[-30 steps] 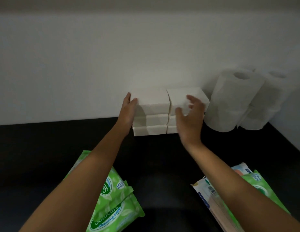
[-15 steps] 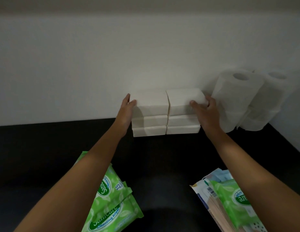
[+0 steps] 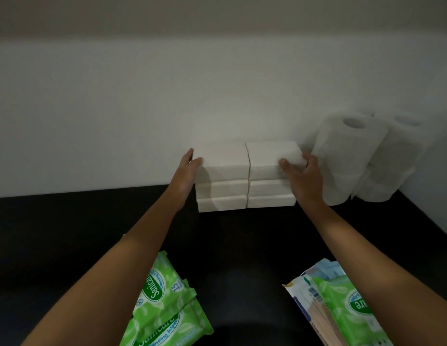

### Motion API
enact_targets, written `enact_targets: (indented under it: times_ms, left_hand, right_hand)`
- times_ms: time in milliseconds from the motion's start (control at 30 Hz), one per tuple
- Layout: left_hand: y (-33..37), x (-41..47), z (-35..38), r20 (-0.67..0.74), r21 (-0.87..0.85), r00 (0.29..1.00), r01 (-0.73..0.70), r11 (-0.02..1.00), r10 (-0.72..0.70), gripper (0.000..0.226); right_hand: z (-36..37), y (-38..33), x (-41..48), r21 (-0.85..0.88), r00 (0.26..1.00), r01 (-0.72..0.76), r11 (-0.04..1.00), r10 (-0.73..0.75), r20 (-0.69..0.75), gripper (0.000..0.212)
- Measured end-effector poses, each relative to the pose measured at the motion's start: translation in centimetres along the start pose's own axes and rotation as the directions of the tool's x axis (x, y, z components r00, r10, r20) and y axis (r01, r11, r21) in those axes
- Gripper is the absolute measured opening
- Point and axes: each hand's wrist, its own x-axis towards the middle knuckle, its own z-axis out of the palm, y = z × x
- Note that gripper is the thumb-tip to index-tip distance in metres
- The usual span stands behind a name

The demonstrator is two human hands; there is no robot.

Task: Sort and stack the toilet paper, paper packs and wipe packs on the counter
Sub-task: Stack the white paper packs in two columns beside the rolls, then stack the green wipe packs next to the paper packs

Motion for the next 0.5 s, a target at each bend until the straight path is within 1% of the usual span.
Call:
enact_targets:
  times_ms: [133, 233, 333, 433, 500]
  left_hand:
    - [0.3, 0.0, 0.0, -0.014, 0.023, 1.000, -0.016, 1.000, 0.017, 0.055]
    - [0.6, -0.4, -0.6, -0.062, 0.019, 0.997, -0.037, 0.999, 0.038, 0.058]
    - [0.9, -1.7, -1.7, -0.116, -0.014, 0.992, -0.043, 0.999, 0.041, 0.059]
    - [0.6, -4.4, -3.3, -0.161, -0.010, 0.986, -0.055, 0.998, 0.052, 0.055]
    - [0.2, -6.6, -4.6, -0.188, 0.037, 0.981, -0.050, 0.998, 0.057, 0.051]
  right_hand:
    - [-0.3, -0.1, -0.2, 0.022, 1.000, 0.016, 1.000, -0.016, 0.000, 0.068]
    - [-0.9, -0.4, -0.9, 0.023, 0.998, 0.053, 0.998, -0.052, -0.043, 0.072]
    - [-1.7, -0.5, -2.4, 0.072, 0.995, 0.083, 0.994, -0.078, -0.062, 0.071]
    - [-2.2, -1.0, -4.7, 0.098, 0.990, 0.136, 0.986, -0.132, -0.046, 0.063]
    - [-2.3, -1.2, -6.6, 0.127, 0.988, 0.144, 0.981, -0.149, 0.031, 0.053]
